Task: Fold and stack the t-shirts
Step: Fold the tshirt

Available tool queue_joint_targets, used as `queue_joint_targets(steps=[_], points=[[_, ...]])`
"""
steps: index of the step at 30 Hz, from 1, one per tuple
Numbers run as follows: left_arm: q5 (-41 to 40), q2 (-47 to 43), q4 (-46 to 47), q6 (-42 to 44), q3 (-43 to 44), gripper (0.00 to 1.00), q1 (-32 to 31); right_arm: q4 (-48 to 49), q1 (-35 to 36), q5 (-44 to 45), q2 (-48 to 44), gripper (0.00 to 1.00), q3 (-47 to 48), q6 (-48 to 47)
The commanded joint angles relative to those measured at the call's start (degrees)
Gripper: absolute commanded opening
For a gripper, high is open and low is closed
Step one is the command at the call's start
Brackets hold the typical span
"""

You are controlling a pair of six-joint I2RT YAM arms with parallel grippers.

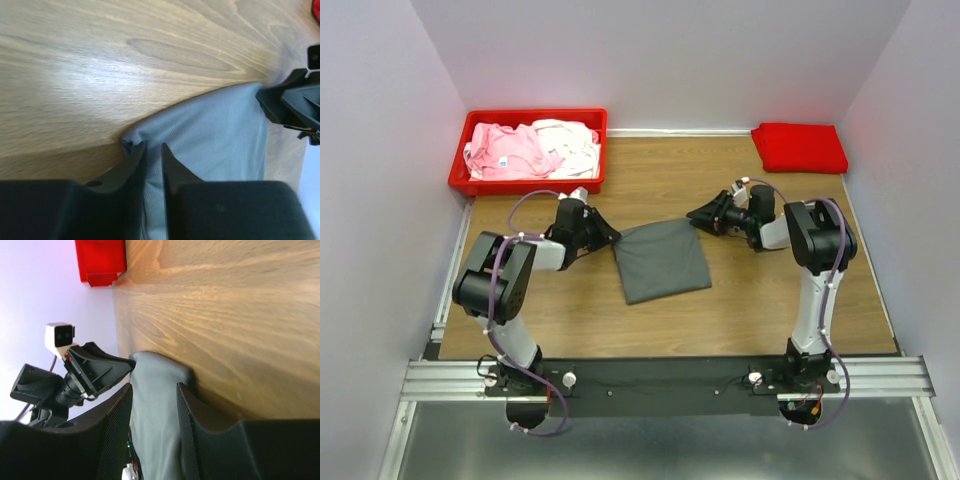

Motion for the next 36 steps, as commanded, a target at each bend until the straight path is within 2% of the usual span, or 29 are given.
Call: queue_joint_targets(steps=[1, 3, 4, 6, 8, 10, 11, 13, 16, 19, 21, 26, 36], points=[[-0.1, -8.6, -4.7, 3.7, -0.4, 0.43, 0.5, -7.4, -2.2, 2.5, -9.8, 0.5, -2.7, -6.4], [-1.0, -12.1, -8.0, 6.5, 1.4, 0.53, -0.4, -16.3, -2.1, 4.8, -14.8, 0.54, -2.5, -11.9], [-3.3, -15.4, -12.5, 10.0, 2.3, 0.59, -2.6, -26.9, -2.1, 8.7, -19.8, 0.56, -1.8, -18.3], [-9.7, -18.1, -17.5, 13.8, 5.9, 0.64, -6.1, -36.2, -2.1, 17.4, -24.5, 0.59, -1.7, -24.0], [-13.9, -20.7, -23.6, 18.9, 8.1, 0.71, -13.3, -46.7, -2.5, 23.1, -31.4, 0.68, -2.4, -28.4], [-19.4, -20.9, -27.2, 21.4, 11.3, 0.72, -18.6, -56.3, -2.8, 31.1, -35.6, 0.73, -2.9, -31.4], [-21.1, -20.4, -30.3, 22.6, 12.5, 0.72, -23.4, -59.1, -3.1, 33.8, -37.2, 0.75, -3.1, -32.1], [-25.5, -18.0, -33.1, 23.3, 16.0, 0.71, -27.8, -65.0, -3.5, 40.6, -42.4, 0.84, -4.5, -32.6], [-29.9, -12.3, -37.9, 24.4, 21.5, 0.63, -37.7, -69.2, -3.9, 45.7, -48.2, 0.95, -7.8, -31.6], [-33.6, -4.5, -42.0, 25.8, 28.6, 0.55, -42.4, -71.5, -4.2, 47.5, -51.6, 0.99, -10.9, -31.0], [-35.8, -0.5, -43.3, 26.5, 33.6, 0.55, -45.9, -72.1, -4.4, 49.3, -52.7, 0.99, -12.5, -30.9], [-36.5, 9.4, -44.3, 27.7, 39.4, 0.51, -48.2, -73.5, -5.4, 50.0, -56.8, 0.99, -16.5, -31.0], [-35.0, 17.3, -44.1, 29.3, 42.7, 0.5, -49.2, -74.0, -5.7, 49.0, -57.8, 1.0, -17.4, -30.8]])
